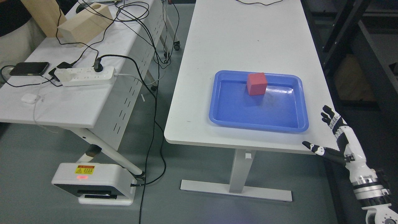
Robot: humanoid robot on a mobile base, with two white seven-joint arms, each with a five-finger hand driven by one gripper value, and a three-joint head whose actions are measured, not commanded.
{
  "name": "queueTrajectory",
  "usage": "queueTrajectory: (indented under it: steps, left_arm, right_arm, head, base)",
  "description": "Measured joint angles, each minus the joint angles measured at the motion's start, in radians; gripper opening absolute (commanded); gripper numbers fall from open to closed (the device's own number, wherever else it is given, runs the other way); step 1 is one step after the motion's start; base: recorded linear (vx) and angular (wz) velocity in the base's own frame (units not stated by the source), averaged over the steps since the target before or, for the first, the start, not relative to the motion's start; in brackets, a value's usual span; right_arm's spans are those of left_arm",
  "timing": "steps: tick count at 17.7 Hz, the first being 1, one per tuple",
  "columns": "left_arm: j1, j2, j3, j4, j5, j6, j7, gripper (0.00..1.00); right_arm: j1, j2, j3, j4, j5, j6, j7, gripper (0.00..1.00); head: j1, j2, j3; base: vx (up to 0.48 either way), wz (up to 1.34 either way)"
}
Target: Pick pink block from left shelf to tray
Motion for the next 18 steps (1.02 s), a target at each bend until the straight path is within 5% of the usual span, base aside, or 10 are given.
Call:
queueTrajectory:
  steps: [18]
  left_arm:
    - [0.000, 0.000, 0.000, 0.000, 0.000, 0.000, 0.000, 1.00]
  right_arm:
    - [0.043, -0.053, 0.043, 0.004, 0.040, 0.002, 0.014, 0.98]
  head:
    - [0.0000, 0.000, 0.000]
  base:
    - [-0.149, -0.02]
